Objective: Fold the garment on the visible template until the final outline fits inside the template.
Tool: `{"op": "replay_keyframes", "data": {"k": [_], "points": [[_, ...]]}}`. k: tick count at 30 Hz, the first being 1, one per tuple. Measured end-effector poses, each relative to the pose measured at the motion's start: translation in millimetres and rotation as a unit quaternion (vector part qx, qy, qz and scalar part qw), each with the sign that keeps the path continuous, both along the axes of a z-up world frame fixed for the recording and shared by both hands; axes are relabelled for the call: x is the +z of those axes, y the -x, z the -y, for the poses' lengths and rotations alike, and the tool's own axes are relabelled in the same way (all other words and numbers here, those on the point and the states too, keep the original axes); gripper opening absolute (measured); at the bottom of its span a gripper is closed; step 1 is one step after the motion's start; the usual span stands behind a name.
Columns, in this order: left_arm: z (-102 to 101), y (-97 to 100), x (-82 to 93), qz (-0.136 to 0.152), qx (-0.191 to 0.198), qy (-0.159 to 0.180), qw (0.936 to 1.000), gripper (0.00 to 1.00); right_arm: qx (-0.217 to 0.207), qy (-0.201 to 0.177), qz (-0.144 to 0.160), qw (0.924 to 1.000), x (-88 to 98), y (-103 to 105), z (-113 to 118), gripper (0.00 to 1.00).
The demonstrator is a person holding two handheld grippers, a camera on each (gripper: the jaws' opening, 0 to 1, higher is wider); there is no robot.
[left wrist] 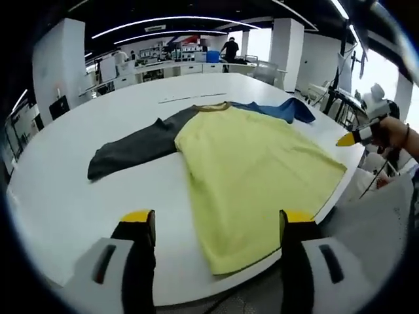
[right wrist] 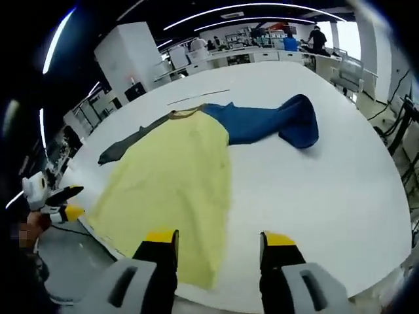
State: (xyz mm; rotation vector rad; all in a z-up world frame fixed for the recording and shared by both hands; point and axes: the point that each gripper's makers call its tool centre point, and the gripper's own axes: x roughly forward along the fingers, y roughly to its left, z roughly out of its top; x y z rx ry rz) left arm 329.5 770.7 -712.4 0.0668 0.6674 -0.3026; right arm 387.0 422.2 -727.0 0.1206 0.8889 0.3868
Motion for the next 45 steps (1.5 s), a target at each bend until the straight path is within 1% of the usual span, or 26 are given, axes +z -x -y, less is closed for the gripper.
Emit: {"op": "replay_keyframes", "data": {"k": [1, 3, 4, 6, 9, 11, 12, 16, 19, 21, 23, 26, 29, 33, 36, 40, 43, 45], "points": [[0, -1.2, 0.9, 0.003, -0.001, 0.0, 1.0, 0.8, -0.008, 0.004, 0.007, 0.9999, 0.7, -8, 5, 0.48], [0, -2.5, 3.0, 0.008, -0.002, -0.001, 1.0, 0.84, -0.016, 0.008, 0.01, 0.9998, 1.1, -17, 11, 0.47], [0, -3.4, 4.1, 0.01, -0.003, -0.001, 0.9999, 0.85, -0.022, 0.012, 0.017, 0.9995, 1.8, -26, 16, 0.47], [-1, -5.0, 5.4, 0.014, -0.004, -0.003, 0.9999, 0.87, -0.033, 0.014, 0.022, 0.9991, 2.8, -37, 24, 0.46], [-3, -6.8, 6.4, 0.016, -0.004, -0.007, 0.9998, 0.92, -0.055, 0.02, 0.03, 0.9978, 4.1, -54, 36, 0.44], [-3, -8.4, 7.7, 0.02, -0.002, -0.007, 0.9998, 0.94, -0.067, 0.032, 0.04, 0.9964, 4.0, -65, 46, 0.42], [-4, -9.2, 8.8, 0.022, -0.002, -0.007, 0.9997, 0.95, -0.075, 0.036, 0.037, 0.9959, 2.8, -70, 52, 0.41], [-6, -13.1, 13.9, 0.037, 0.001, -0.015, 0.9992, 0.94, -0.093, 0.041, 0.048, 0.9936, 1.6, -89, 64, 0.34], [-7, -16.0, 18.5, 0.047, 0.003, -0.015, 0.9988, 0.94, -0.106, 0.059, 0.056, 0.9911, -4.0, -100, 74, 0.29], [-9, -17.7, 19.3, 0.048, 0.008, -0.017, 0.9987, 0.93, -0.12, 0.063, 0.052, 0.9894, -9.1, -104, 79, 0.28], [-10, -18.9, 20.1, 0.049, 0.008, -0.023, 0.9985, 0.93, -0.126, 0.063, 0.06, 0.9882, -11.1, -109, 81, 0.25], [-12, -20.3, 20.6, 0.049, 0.01, -0.027, 0.9984, 0.91, -0.141, 0.05, 0.058, 0.987, -15.1, -115, 80, 0.22], [-14, -20.3, 19.6, 0.045, 0.014, -0.029, 0.9985, 0.9, -0.149, 0.052, 0.058, 0.9857, -18.0, -120, 80, 0.19], [-16, -19.6, 17.9, 0.04, 0.016, -0.033, 0.9985, 0.89, -0.17, 0.04, 0.059, 0.9829, -20.1, -130, 81, 0.14], [-18, -18.2, 15.1, 0.031, 0.015, -0.047, 0.9983, 0.88, -0.171, 0.047, 0.058, 0.9824, -20.3, -134, 82, 0.1], [-18, -17.9, 14.2, 0.031, 0.016, -0.046, 0.9983, 0.87, -0.159, 0.066, 0.057, 0.9835, -19.2, -136, 85, 0.0], [-19, -18.1, 14.2, 0.029, 0.02, -0.044, 0.9984, 0.86, -0.147, 0.085, 0.05, 0.9842, -17.3, -134, 89, 0.0], [-23, -18.1, 12.6, 0.025, 0.029, -0.047, 0.9982, 0.87, -0.14, 0.091, 0.05, 0.9846, -11.9, -131, 91, 0.0]]}}
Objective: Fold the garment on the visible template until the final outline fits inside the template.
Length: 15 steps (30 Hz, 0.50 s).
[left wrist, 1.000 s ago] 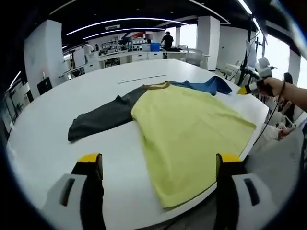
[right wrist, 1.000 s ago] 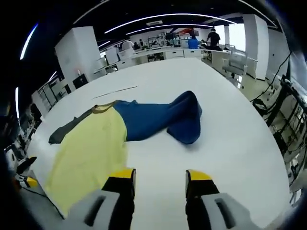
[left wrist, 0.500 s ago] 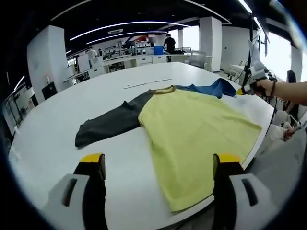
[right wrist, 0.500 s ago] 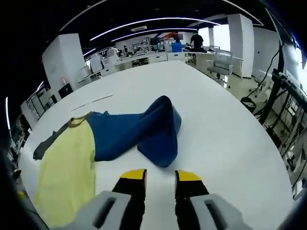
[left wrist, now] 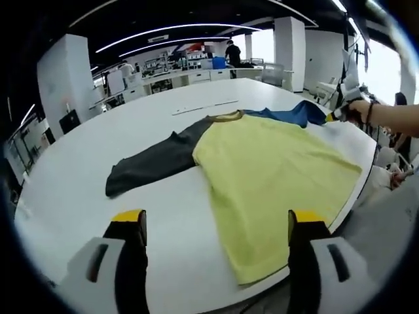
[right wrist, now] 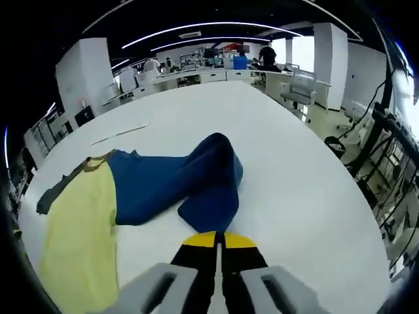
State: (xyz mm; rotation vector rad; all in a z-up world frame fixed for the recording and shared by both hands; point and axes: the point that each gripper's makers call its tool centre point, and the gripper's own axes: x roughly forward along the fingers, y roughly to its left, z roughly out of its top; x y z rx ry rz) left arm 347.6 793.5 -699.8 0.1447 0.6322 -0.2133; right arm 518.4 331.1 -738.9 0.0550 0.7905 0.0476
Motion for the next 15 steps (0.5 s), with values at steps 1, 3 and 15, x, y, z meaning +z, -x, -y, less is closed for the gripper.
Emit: {"op": "replay_keyframes", "data": {"k": [1, 3, 15], "points": [[-3, 0.1, -1.8, -0.003, 0.006, -0.004, 1.0, 0.88, 0.003, 0.007, 0.001, 1.0, 4.3, 1, 3, 0.0], [-4, 0.2, -2.1, -0.003, 0.007, -0.002, 1.0, 0.87, 0.012, 0.011, 0.002, 0.9999, 10.9, 3, 5, 0.0], [1, -1.3, 2.3, 0.006, -0.004, 0.0, 1.0, 0.87, 0.013, 0.019, 0.022, 0.9995, 52.1, 14, 29, 0.0]]}}
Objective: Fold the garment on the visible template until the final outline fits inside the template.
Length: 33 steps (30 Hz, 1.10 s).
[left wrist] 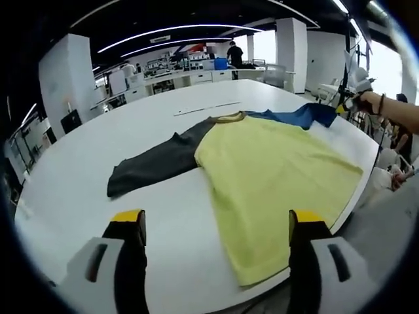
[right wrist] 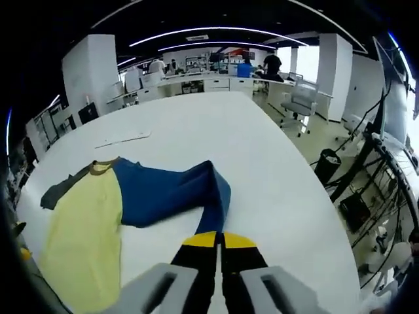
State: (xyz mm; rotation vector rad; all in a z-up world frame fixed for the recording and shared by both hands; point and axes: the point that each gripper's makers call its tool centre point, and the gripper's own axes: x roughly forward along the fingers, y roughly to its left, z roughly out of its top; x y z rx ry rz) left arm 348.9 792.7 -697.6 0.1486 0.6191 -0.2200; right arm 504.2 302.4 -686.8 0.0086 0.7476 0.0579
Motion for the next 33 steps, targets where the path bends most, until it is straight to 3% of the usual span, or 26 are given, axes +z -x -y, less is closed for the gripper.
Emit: {"op": "replay_keyframes", "data": {"k": [9, 18, 28, 33], "points": [[5, 0.3, -0.7, -0.001, -0.009, 0.0, 1.0, 0.86, -0.008, 0.035, 0.001, 0.9994, 21.2, 4, 31, 0.0], [6, -1.9, 2.0, 0.003, -0.013, -0.003, 0.9999, 0.87, -0.028, 0.061, -0.017, 0.9976, 20.2, -2, 66, 0.0], [8, -4.8, 3.6, 0.004, -0.021, -0.004, 0.9998, 0.89, -0.032, 0.086, -0.055, 0.9943, -6.5, -38, 107, 0.0], [15, -10.8, 12.7, 0.028, -0.027, 0.015, 0.9991, 0.92, -0.026, 0.113, -0.078, 0.9903, -25.0, -56, 121, 0.0]]}}
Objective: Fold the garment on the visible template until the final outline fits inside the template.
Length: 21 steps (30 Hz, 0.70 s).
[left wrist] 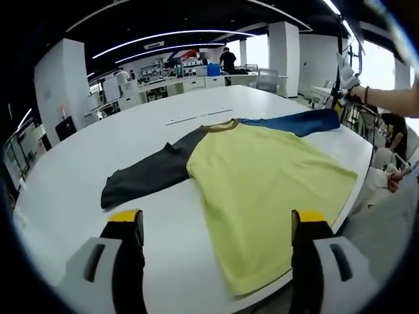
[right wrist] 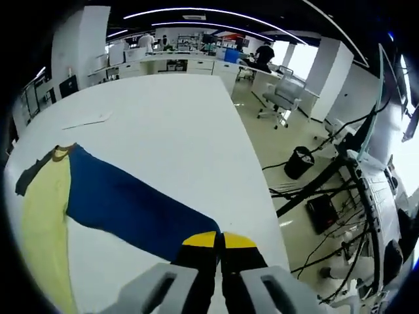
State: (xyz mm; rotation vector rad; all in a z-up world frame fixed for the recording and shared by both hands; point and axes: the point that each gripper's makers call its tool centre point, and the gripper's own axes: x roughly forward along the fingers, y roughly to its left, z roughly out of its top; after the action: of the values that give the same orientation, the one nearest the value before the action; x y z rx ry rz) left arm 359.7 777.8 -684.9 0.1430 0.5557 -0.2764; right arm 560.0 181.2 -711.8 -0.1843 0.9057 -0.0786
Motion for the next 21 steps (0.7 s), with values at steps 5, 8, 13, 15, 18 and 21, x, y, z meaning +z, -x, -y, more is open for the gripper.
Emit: {"op": "replay_keyframes", "data": {"k": [5, 8, 13, 15, 18, 21], "points": [[2, -2.1, -0.8, -0.004, -0.008, -0.007, 0.9999, 0.93, -0.005, 0.01, -0.024, 0.9996, -19.5, -10, 10, 0.0], [4, -1.5, -1.9, -0.007, -0.011, -0.01, 0.9999, 0.94, -0.003, 0.013, -0.028, 0.9995, -28.0, -15, 15, 0.0], [4, -1.0, -4.1, -0.016, -0.012, -0.015, 0.9997, 0.94, -0.02, -0.008, -0.042, 0.9989, -35.9, -2, 9, 0.0], [5, -0.7, -4.5, -0.018, -0.019, -0.019, 0.9995, 0.94, -0.02, -0.01, -0.041, 0.9989, -39.9, -4, 11, 0.0], [3, -1.5, -3.6, -0.019, -0.021, -0.02, 0.9994, 0.95, -0.032, -0.029, -0.044, 0.9981, -45.9, -3, 11, 0.0], [2, -2.8, -1.5, -0.018, -0.026, -0.022, 0.9993, 0.98, -0.061, -0.071, -0.028, 0.9952, -46.1, -6, 13, 0.0]]}}
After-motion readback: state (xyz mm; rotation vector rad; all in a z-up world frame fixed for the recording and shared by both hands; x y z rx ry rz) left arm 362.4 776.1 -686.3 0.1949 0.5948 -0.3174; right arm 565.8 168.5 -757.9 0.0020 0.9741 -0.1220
